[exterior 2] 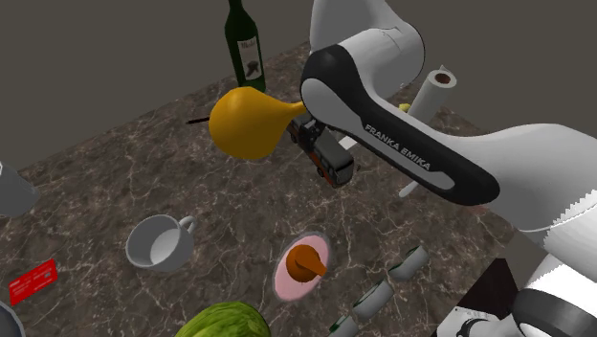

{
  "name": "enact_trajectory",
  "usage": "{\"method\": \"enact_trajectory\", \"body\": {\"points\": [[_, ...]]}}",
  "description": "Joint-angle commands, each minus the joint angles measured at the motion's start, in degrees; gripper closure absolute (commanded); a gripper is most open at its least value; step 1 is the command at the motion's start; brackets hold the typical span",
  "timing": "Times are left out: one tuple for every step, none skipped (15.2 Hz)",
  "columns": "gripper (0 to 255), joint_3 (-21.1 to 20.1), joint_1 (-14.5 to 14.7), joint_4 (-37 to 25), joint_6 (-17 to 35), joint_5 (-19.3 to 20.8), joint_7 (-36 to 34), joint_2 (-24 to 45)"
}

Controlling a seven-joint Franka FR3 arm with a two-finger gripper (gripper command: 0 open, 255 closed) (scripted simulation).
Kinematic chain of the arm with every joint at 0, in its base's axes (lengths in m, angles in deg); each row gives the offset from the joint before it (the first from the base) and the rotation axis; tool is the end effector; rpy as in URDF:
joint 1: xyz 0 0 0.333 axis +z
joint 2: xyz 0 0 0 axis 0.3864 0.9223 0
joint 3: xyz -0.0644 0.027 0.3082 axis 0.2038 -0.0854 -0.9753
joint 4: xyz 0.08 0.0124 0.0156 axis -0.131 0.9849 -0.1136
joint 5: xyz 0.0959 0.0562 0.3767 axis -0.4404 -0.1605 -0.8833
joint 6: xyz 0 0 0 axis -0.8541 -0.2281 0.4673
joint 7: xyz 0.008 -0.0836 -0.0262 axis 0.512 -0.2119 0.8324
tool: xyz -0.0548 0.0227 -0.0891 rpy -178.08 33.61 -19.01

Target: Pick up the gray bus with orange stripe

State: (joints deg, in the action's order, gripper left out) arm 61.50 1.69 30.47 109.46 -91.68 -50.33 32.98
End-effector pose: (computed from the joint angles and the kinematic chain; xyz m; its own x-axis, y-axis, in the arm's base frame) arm 0.4663 -0.4467 0.6050 0.7739 -0.6329 0.0211 -0.6327 -0.7742 -0.0154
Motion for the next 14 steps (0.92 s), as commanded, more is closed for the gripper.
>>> {"method": "enact_trajectory", "body": {"points": [[0, 0.0, 0.5, 2.6, 2.0, 0.3, 0.0, -0.7], [0, 0.0, 0.7, 3.8, 2.9, 0.5, 0.0, -1.0], [0, 0.0, 0.8, 4.5, 3.5, 0.6, 0.0, -1.1], [0, 0.0, 0.9, 4.5, 3.5, 0.6, 0.0, -1.1], [255, 0.0, 0.8, 4.4, 3.4, 0.5, 0.0, -1.1], [255, 0.0, 0.8, 4.5, 3.5, 0.6, 0.0, -1.1], [255, 0.0, 0.8, 4.5, 3.5, 0.6, 0.0, -1.1], [255, 0.0, 0.9, 4.6, 3.5, 0.6, 0.0, -1.2], [255, 0.0, 0.8, 4.5, 3.5, 0.6, 0.0, -1.1], [255, 0.0, 0.8, 4.6, 3.5, 0.6, 0.0, -1.1], [255, 0.0, 0.8, 4.6, 3.6, 0.6, 0.0, -1.1], [255, 0.0, 0.8, 4.6, 3.6, 0.6, 0.0, -1.1], [255, 0.0, 0.9, 4.6, 3.5, 0.6, 0.0, -1.2], [255, 0.0, 0.8, 4.5, 3.5, 0.6, 0.0, -1.1]]}}
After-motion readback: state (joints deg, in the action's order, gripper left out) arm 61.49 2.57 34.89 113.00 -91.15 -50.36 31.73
